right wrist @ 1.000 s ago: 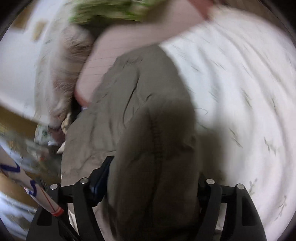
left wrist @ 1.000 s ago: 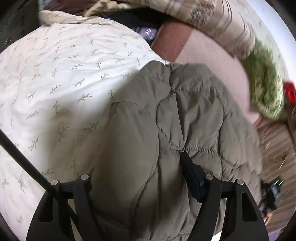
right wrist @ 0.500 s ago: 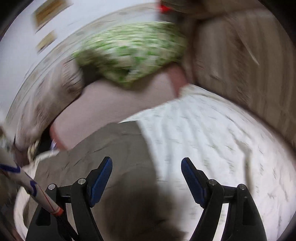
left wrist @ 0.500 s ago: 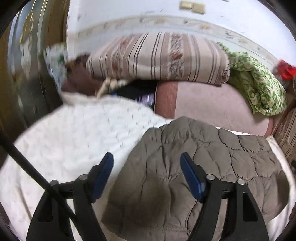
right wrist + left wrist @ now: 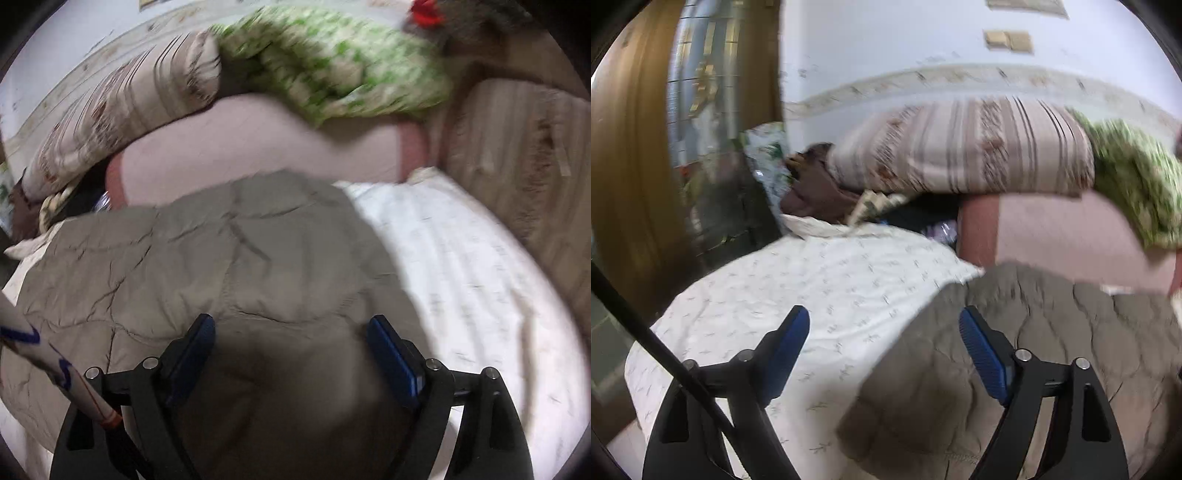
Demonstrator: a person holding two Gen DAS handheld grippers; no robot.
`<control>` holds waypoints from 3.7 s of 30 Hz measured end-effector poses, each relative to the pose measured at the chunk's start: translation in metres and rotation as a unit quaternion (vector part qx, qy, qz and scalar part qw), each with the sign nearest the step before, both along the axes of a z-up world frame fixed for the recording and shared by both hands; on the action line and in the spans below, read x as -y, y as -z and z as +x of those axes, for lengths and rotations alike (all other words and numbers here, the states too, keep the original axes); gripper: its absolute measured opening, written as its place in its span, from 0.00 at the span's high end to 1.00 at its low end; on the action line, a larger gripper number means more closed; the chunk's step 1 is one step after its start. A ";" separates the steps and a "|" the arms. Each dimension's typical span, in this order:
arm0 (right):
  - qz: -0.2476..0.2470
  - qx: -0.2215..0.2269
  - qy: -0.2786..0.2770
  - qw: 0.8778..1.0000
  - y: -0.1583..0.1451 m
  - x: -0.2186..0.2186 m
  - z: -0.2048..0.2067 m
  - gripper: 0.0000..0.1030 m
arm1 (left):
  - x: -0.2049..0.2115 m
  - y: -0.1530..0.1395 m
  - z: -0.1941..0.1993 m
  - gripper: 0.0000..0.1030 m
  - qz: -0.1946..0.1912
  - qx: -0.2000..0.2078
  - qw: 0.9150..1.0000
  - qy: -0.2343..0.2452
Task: Fold large clothes
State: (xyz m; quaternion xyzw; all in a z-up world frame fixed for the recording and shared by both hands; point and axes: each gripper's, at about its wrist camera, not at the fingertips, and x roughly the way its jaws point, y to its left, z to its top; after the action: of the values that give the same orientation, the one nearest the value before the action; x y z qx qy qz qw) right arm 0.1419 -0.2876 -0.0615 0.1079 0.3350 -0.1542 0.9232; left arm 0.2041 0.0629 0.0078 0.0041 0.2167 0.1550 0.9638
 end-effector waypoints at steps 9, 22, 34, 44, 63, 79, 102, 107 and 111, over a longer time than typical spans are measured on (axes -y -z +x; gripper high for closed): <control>0.017 0.053 -0.008 0.998 -0.058 -0.047 -0.107 0.14 | 0.001 -0.070 -0.102 0.09 -0.010 0.078 0.997 -0.005; -0.005 0.022 0.047 0.999 -0.015 -0.083 -0.219 0.12 | 0.028 -0.057 -0.224 0.00 -0.043 0.017 0.991 0.124; -0.015 0.017 0.053 0.998 -0.002 -0.086 -0.225 0.12 | 0.096 -0.005 -0.255 0.00 0.007 -0.102 0.977 0.190; -0.019 0.007 0.045 0.999 0.000 -0.086 -0.223 0.12 | 0.098 0.002 -0.235 0.00 -0.006 -0.141 0.973 0.185; -0.050 -0.021 0.034 0.998 0.011 -0.098 -0.211 0.12 | 0.093 0.018 -0.226 0.01 -0.018 -0.181 0.961 0.209; -0.063 -0.032 0.045 0.996 0.014 -0.100 -0.209 0.12 | 0.096 0.033 -0.220 0.01 -0.010 -0.204 0.957 0.206; -0.077 -0.056 0.041 0.995 0.021 -0.105 -0.205 0.11 | 0.091 0.040 -0.216 0.01 0.014 -0.201 0.959 0.198; -0.064 -0.064 0.040 0.995 0.023 -0.102 -0.204 0.11 | 0.093 0.042 -0.218 0.01 0.017 -0.196 0.959 0.203; -0.060 -0.069 0.038 0.995 0.025 -0.101 -0.202 0.11 | 0.095 0.043 -0.220 0.01 0.020 -0.194 0.959 0.207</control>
State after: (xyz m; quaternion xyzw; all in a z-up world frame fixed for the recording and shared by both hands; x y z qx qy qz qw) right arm -0.0603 -0.1868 -0.0866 0.0546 0.3834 -0.2160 0.8963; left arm -0.0159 -0.0317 -0.0349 0.0976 0.3907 -0.0471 0.9141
